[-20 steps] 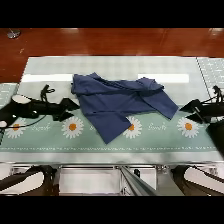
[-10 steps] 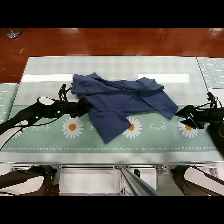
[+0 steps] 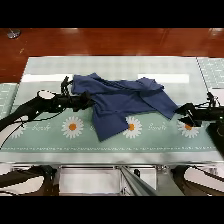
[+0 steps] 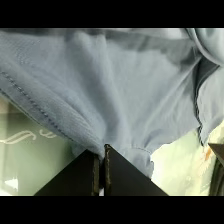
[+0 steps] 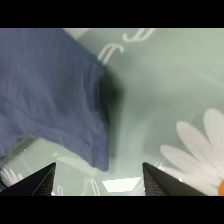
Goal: Fold the shirts.
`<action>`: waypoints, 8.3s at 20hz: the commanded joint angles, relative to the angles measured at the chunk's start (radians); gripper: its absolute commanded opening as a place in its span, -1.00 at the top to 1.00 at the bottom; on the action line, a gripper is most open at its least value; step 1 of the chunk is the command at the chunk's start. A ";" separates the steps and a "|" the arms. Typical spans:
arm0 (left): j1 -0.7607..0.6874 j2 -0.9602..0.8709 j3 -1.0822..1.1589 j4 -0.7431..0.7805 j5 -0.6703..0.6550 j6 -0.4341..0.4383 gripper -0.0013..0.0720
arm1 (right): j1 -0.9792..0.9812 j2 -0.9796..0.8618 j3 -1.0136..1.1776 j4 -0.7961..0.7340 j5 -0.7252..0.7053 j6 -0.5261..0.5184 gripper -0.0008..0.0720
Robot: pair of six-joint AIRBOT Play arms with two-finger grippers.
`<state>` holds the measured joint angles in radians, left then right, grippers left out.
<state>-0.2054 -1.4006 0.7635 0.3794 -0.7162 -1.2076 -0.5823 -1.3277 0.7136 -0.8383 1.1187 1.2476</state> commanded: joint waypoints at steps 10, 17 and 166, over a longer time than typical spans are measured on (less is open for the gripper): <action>0.000 0.001 0.009 -0.003 -0.037 0.022 0.90 | 0.211 -0.142 0.135 0.085 0.004 -0.016 0.92; 0.175 0.126 0.385 -0.003 -0.176 0.017 0.90 | 0.233 -0.057 0.767 0.104 0.159 0.113 0.92; 0.475 -0.441 0.758 0.369 -0.525 -0.172 0.90 | 0.364 -0.450 0.719 0.108 0.048 0.137 0.92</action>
<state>0.2771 -1.7954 1.4712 0.7475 -1.2778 -1.3571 -0.2371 -1.7031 1.3693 -0.7361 1.1721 1.3548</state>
